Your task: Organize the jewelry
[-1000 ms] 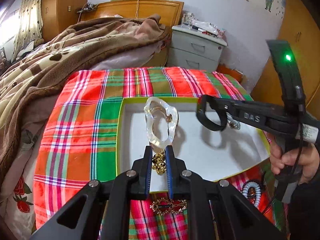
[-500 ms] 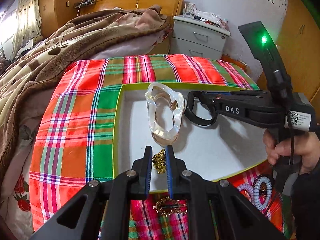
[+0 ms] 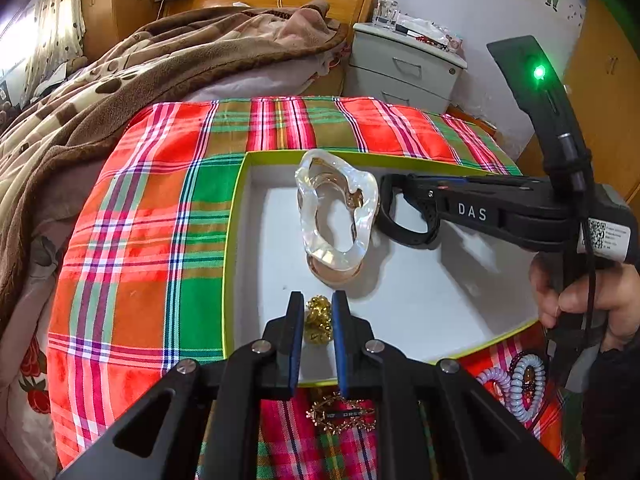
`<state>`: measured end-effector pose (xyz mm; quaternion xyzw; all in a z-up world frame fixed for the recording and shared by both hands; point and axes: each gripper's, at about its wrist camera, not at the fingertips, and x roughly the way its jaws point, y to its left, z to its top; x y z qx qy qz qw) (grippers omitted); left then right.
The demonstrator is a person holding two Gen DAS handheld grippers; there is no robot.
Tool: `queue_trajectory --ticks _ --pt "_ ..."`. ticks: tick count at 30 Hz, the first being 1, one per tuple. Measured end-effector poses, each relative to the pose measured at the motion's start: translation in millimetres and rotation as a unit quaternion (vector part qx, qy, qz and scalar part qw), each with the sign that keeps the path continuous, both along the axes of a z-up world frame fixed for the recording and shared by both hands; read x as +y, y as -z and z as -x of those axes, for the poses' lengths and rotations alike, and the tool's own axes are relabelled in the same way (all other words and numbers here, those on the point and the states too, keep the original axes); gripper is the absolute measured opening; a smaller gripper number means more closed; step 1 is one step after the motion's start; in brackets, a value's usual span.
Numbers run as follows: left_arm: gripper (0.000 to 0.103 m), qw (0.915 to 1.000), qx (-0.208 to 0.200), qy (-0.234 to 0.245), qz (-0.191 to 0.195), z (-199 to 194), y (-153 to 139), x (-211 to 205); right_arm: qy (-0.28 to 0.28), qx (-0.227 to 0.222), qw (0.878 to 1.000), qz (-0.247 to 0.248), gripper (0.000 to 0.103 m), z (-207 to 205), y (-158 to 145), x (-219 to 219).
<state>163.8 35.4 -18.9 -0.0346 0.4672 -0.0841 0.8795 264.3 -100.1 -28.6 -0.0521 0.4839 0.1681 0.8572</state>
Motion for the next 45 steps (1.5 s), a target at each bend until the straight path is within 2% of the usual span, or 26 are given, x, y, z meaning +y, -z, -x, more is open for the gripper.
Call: queue_trajectory --ticks 5,13,15,17,19,21,25,33,38,45 --pt "0.021 1.0 0.0 0.0 0.001 -1 0 0 0.0 -0.001 1.0 -0.003 0.01 0 -1 0" --pt "0.03 1.0 0.0 -0.002 0.001 1 -1 1 0.001 -0.008 1.0 -0.015 0.016 4 -8 -1" --pt "0.035 1.0 -0.002 -0.002 0.002 2 -3 1 0.001 -0.011 1.0 -0.018 0.017 7 -11 -2" --pt "0.037 1.0 -0.005 -0.002 0.004 3 -6 1 0.003 -0.014 1.0 -0.022 0.021 9 -13 -3" --pt "0.037 0.9999 -0.008 -0.002 0.007 7 -9 1 0.007 -0.019 0.999 -0.03 0.033 14 -18 -7" --pt "0.037 0.9998 -0.013 0.002 0.015 11 -13 1 0.008 -0.024 0.999 -0.037 0.034 20 -24 -11" --pt "0.041 0.9993 -0.027 0.011 0.024 26 -24 0 0.014 -0.043 0.998 -0.054 0.034 41 -38 -22" --pt "0.043 0.9981 -0.042 0.016 0.042 60 -35 0 0.023 -0.074 0.993 -0.087 0.034 99 -56 -53" --pt "0.043 0.9977 -0.038 0.022 0.052 80 -31 1 0.021 -0.073 0.993 -0.092 0.034 134 -48 -73" --pt "0.043 0.9964 -0.035 0.032 0.07 101 -24 -3 -0.014 -0.053 0.994 -0.092 0.034 168 -24 -85"
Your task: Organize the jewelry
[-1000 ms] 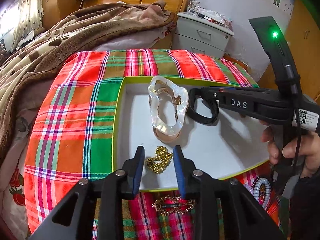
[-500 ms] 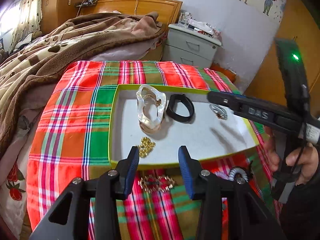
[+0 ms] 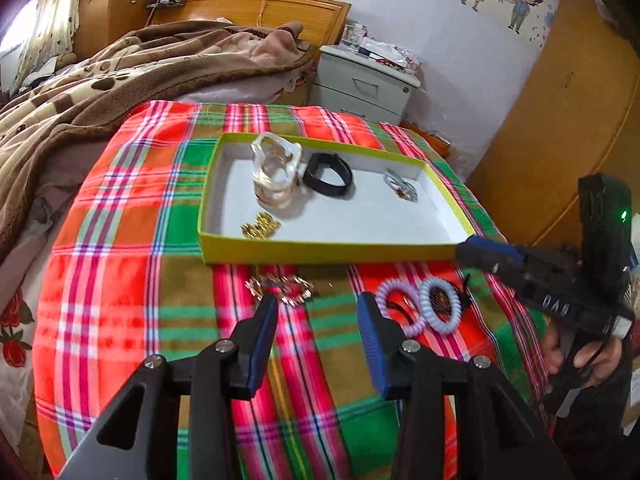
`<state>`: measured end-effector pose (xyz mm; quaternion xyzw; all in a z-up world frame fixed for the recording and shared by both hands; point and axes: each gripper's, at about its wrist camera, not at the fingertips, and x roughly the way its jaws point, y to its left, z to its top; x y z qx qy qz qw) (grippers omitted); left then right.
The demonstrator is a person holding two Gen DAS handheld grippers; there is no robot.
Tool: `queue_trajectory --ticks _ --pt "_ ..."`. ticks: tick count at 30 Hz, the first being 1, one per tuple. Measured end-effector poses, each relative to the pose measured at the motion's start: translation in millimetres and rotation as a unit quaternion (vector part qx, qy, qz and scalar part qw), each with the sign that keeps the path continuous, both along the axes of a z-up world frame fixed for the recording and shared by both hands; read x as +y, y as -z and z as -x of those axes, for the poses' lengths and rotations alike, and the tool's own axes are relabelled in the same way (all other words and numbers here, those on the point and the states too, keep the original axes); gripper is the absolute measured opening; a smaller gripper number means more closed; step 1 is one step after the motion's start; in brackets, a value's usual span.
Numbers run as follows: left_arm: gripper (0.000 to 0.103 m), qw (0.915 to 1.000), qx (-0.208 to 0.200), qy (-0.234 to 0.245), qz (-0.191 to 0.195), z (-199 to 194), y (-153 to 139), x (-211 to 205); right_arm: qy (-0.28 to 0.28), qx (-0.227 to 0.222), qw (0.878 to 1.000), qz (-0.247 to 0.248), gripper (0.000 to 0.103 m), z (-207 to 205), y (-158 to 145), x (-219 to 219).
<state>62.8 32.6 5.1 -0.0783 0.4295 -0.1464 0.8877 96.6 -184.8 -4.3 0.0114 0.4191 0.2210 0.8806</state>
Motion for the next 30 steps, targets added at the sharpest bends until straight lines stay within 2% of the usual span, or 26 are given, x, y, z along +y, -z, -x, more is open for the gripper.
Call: queue_trajectory --ticks 3,9,18,20,22,26,30 --pt "0.043 1.0 0.001 0.006 0.002 6 2 -3 -0.016 0.007 1.0 0.003 0.034 5 10 3" --pt "0.043 0.9999 0.01 0.008 0.001 17 9 -3 -0.013 0.023 1.0 0.012 0.034 7 24 5" --pt "0.043 0.9998 0.019 0.0 -0.002 21 13 1 -0.007 0.022 0.999 0.035 0.034 8 29 10" --pt "0.043 0.9998 0.02 -0.001 -0.003 21 13 2 -0.004 0.017 0.999 0.046 0.031 9 30 12" --pt "0.043 0.9998 0.02 -0.003 -0.004 22 13 2 -0.001 0.013 0.998 0.058 0.022 9 30 13" --pt "0.043 0.9997 0.023 -0.004 -0.006 22 13 1 0.002 0.01 0.998 0.056 0.013 10 28 10" --pt "0.043 0.9997 0.022 -0.002 -0.01 21 11 -3 0.004 0.004 0.999 0.049 0.01 13 26 8"
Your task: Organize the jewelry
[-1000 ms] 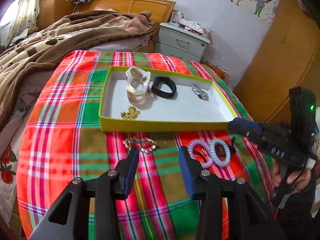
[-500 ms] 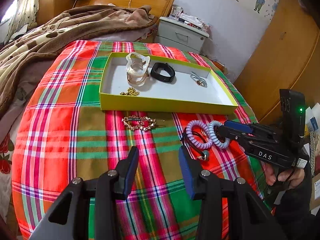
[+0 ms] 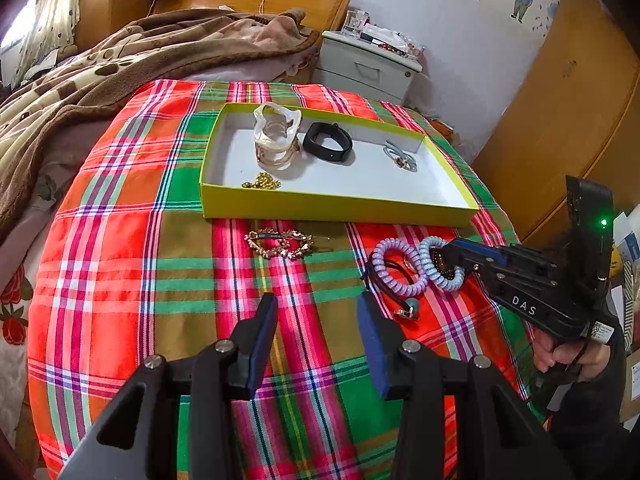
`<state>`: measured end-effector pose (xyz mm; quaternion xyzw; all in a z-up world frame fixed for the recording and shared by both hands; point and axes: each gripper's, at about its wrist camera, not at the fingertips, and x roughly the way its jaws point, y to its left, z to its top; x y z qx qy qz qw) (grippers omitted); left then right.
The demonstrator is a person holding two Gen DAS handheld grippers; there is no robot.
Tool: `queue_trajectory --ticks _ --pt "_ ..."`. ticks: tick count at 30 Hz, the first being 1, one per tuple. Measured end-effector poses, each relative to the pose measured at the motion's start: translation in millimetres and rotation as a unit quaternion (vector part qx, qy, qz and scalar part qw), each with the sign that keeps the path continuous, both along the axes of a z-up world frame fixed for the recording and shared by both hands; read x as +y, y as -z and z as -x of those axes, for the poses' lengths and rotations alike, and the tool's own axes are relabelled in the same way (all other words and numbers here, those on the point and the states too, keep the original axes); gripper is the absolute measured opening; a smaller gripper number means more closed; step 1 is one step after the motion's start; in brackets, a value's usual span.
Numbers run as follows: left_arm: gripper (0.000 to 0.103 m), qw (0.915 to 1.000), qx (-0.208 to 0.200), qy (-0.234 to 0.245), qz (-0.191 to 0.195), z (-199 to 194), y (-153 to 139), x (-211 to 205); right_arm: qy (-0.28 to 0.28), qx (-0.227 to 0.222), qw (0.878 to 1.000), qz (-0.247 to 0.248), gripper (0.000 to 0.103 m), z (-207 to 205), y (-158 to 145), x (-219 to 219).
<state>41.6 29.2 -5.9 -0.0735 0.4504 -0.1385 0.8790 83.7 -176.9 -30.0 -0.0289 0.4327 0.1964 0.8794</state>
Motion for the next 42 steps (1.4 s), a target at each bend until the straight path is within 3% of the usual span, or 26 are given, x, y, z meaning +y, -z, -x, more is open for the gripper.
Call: queue_trajectory --ticks 17,27,33,42 --pt "0.043 0.9988 0.01 0.046 -0.015 -30 -3 -40 0.041 -0.029 0.996 -0.077 0.01 11 -26 -43" --pt "0.043 0.9945 0.025 0.085 -0.056 -58 11 -72 0.056 -0.032 0.994 -0.085 0.01 17 -28 -60" --pt "0.043 0.9889 0.037 0.097 -0.106 -65 21 -86 0.061 -0.031 0.993 -0.091 0.01 15 -28 -65" --pt "0.042 0.9871 0.041 0.103 -0.115 -72 22 -91 0.06 -0.027 0.993 -0.095 0.01 12 -25 -66"
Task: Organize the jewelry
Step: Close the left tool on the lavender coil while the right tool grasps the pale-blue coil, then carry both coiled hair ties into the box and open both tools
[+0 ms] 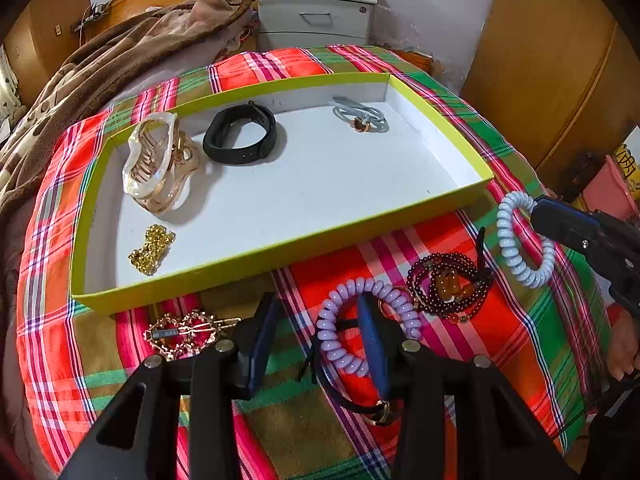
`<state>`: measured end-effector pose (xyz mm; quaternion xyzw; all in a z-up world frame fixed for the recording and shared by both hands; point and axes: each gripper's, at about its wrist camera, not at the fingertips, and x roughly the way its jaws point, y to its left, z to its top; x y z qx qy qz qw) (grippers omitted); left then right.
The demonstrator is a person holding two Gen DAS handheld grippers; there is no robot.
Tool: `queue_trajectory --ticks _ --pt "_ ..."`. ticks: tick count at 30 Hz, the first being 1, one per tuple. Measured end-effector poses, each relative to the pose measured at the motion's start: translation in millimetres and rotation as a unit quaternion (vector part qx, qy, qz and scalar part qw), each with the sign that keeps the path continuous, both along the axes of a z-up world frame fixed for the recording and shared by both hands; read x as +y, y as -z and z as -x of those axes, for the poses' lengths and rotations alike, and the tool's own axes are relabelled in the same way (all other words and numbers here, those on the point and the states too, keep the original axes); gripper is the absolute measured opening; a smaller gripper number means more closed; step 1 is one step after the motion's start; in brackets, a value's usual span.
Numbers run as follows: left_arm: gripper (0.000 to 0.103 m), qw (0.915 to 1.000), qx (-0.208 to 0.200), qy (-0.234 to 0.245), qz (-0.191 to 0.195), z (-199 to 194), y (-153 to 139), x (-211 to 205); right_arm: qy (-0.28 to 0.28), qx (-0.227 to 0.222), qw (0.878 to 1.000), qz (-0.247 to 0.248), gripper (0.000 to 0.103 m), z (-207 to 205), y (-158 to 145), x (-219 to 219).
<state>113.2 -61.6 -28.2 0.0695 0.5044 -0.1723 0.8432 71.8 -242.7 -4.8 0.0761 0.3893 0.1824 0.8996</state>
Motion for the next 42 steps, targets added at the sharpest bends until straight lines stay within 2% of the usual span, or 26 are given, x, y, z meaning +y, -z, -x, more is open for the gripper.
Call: queue_trajectory --ticks 1,4,6,10,16,32,42 --pt "0.04 1.0 -0.001 0.002 -0.003 0 0 0 -0.001 0.0 1.0 0.0 0.01 0 0 0" --pt "0.028 0.9999 -0.006 -0.001 -0.011 0 -1 0 -0.001 0.002 1.0 0.0 0.01 -2 1 1" --pt "0.018 1.0 -0.005 -0.005 -0.003 -1 -1 4 0.0 0.004 1.0 -0.002 0.01 -3 1 1" --pt "0.012 0.9998 -0.002 -0.015 0.012 -3 -1 10 0.003 0.005 1.0 -0.001 0.01 -4 1 -1" --pt "0.011 0.9991 -0.005 -0.027 0.033 -2 -5 17 0.006 0.004 1.0 0.0 0.01 -5 -1 -1" --pt "0.011 0.9955 -0.044 -0.05 0.068 3 -42 32 0.01 -0.01 1.0 0.0 0.01 -12 -19 0" --pt "0.011 0.9926 -0.061 -0.069 0.08 -22 -65 38 0.017 -0.024 0.999 0.012 0.01 -50 -41 5"
